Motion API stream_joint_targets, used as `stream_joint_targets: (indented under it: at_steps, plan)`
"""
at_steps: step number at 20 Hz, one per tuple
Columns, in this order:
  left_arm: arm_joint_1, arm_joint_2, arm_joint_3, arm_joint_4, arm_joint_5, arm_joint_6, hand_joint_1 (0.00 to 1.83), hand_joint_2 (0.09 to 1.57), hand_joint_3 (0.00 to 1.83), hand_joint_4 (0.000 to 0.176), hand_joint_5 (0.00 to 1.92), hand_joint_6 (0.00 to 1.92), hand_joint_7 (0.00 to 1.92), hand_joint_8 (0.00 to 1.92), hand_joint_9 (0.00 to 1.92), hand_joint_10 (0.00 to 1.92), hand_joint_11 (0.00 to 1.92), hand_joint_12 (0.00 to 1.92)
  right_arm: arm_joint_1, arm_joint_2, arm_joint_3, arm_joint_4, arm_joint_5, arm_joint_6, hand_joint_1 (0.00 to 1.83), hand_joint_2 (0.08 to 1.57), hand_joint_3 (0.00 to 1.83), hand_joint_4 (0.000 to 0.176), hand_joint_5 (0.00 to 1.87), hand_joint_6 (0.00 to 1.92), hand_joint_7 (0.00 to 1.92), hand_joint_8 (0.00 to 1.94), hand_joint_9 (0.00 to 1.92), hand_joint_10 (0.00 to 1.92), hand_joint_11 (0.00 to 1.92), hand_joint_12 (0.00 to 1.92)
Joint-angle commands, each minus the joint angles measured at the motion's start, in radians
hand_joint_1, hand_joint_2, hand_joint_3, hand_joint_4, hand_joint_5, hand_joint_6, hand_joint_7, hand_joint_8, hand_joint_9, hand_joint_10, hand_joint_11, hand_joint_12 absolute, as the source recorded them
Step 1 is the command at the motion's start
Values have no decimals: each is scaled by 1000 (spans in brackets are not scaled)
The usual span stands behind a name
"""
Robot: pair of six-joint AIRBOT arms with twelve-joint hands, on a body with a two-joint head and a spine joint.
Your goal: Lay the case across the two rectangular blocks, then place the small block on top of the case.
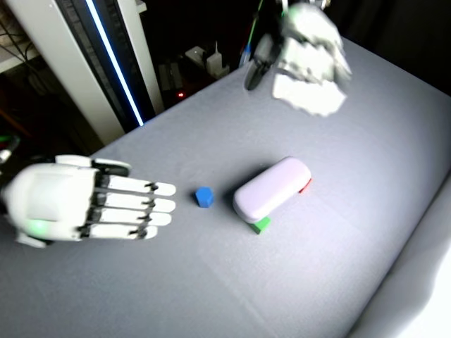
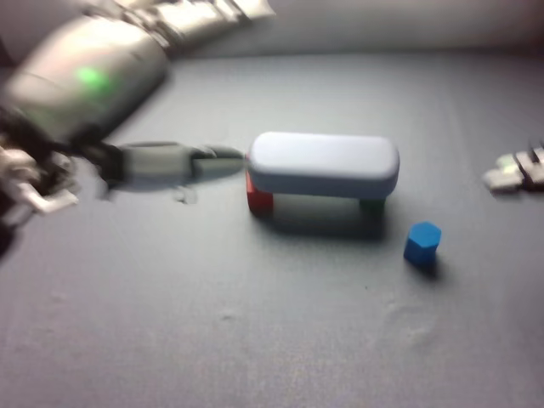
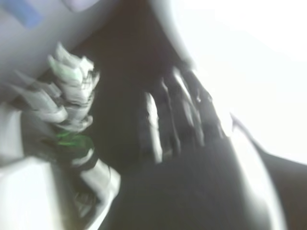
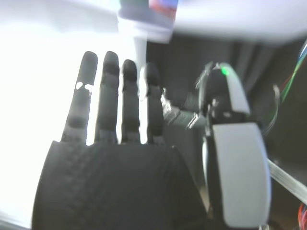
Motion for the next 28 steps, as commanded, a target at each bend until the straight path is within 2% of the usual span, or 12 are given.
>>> stream_joint_targets:
  at_steps: [1, 3, 4, 7, 11, 13, 15, 20, 22, 25, 27, 28]
  plan:
    - [6, 3, -16, 10, -156, -6, 889, 880, 0, 27, 284, 0, 352, 0, 392, 0, 62, 1035, 10, 2, 6, -6, 83, 11, 908, 1124, 0, 59, 427, 1, 332, 0, 427, 1, 32, 1184]
    - [65, 36, -48, -15, -211, -6, 899, 882, 0, 21, 283, 0, 351, 0, 392, 0, 67, 1021, 49, -20, 23, -52, 48, 35, 905, 1116, 0, 56, 432, 3, 334, 2, 434, 4, 52, 1179]
    - [100, 51, -63, -31, -239, -6, 902, 879, 0, 16, 267, 0, 337, 0, 369, 0, 57, 1009, 65, -31, 30, -72, 34, 42, 972, 1097, 0, 8, 445, 0, 370, 1, 552, 20, 120, 1190]
    - [179, 84, -93, -78, -298, -7, 914, 866, 0, 0, 282, 1, 341, 1, 373, 1, 36, 1048, 87, -52, 41, -91, 18, 50, 948, 1114, 1, 20, 423, 0, 338, 0, 500, 1, 21, 1270]
    - [196, 86, -95, -98, -314, -7, 914, 864, 0, 13, 297, 1, 349, 1, 384, 1, 4, 1126, 87, -52, 42, -91, 18, 56, 958, 1113, 0, 0, 436, 4, 338, 6, 401, 1, 0, 1240]
    - [212, 88, -99, -111, -326, -7, 904, 883, 4, 10, 273, 0, 310, 1, 342, 1, 0, 1048, 87, -52, 41, -91, 18, 58, 953, 1110, 0, 22, 436, 2, 353, 6, 400, 0, 0, 1202]
    - [242, 90, -104, -141, -354, -8, 934, 892, 3, 0, 286, 3, 278, 0, 302, 0, 0, 975, 86, -52, 41, -93, 18, 61, 1005, 1100, 0, 10, 445, 4, 368, 9, 410, 4, 0, 1202]
    - [323, 93, -111, -207, -413, -37, 938, 883, 0, 0, 304, 2, 289, 4, 291, 4, 0, 941, 86, -53, 41, -101, 12, 64, 1060, 1090, 0, 7, 446, 1, 380, 1, 418, 7, 0, 1202]
    - [348, 88, -112, -225, -420, -45, 932, 889, 3, 0, 285, 1, 242, 1, 211, 2, 0, 795, 86, -57, 44, -101, 10, 64, 1037, 1092, 0, 13, 447, 2, 385, 1, 434, 7, 0, 1241]
    - [363, 83, -112, -241, -430, -50, 896, 880, 0, 0, 294, 3, 237, 1, 207, 3, 0, 807, 86, -59, 45, -101, 10, 64, 1060, 1085, 0, 14, 445, 2, 381, 1, 442, 9, 7, 1246]
    - [375, 81, -112, -251, -431, -56, 913, 877, 0, 0, 277, 0, 212, 0, 181, 0, 0, 783, 86, -60, 45, -102, 10, 64, 1030, 1084, 0, 36, 438, 1, 367, 0, 442, 5, 0, 1248]
    - [381, 79, -112, -254, -432, -61, 897, 873, 0, 0, 274, 0, 209, 0, 184, 2, 0, 783, 87, -60, 45, -103, 10, 64, 1028, 1082, 0, 34, 441, 2, 361, 0, 446, 6, 12, 1252]
